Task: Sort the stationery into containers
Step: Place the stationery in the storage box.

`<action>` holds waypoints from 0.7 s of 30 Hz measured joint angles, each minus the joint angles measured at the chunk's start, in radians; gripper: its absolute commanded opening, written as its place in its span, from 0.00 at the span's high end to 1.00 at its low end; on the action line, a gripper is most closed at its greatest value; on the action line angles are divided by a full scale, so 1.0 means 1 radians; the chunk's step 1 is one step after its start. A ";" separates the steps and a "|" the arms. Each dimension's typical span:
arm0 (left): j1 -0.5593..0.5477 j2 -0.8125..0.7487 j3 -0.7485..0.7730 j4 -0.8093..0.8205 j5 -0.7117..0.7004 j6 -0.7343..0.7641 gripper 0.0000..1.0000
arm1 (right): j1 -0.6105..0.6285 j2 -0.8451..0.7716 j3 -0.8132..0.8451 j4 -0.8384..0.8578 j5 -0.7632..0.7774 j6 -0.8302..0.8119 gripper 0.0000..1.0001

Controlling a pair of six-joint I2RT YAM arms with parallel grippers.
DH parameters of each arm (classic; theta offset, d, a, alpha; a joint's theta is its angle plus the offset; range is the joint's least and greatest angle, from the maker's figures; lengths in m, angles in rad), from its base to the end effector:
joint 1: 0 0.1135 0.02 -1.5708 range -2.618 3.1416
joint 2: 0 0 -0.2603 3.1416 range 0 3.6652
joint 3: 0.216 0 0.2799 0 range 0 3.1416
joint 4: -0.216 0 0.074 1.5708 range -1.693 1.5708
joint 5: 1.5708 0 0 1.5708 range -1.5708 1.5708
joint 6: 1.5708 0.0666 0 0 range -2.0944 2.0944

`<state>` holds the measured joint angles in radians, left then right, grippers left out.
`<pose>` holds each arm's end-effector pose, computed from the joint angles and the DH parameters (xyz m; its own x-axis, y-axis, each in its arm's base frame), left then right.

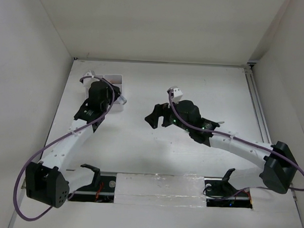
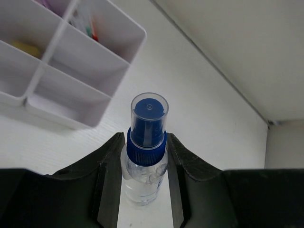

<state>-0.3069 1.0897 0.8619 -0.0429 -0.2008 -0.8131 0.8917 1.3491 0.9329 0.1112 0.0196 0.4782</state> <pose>0.3030 -0.0821 0.3037 -0.2572 -0.6652 -0.7010 -0.1076 0.7406 -0.6633 0.2341 0.2880 0.2695 -0.5201 0.0882 -0.8496 -0.5935 0.6780 0.4337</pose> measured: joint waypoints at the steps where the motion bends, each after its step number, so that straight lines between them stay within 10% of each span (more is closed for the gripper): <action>1: 0.008 0.009 0.013 0.001 -0.040 -0.003 1.00 | -0.003 -0.016 -0.011 -0.003 0.004 -0.003 0.01; 21: 0.092 0.451 0.328 0.015 -0.370 0.014 1.00 | -0.070 -0.241 -0.149 -0.082 0.018 -0.039 0.01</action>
<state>-0.2146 1.5406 1.1900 -0.0277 -0.5713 -0.7986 0.8215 1.1080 0.7837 0.0292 0.0376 0.4397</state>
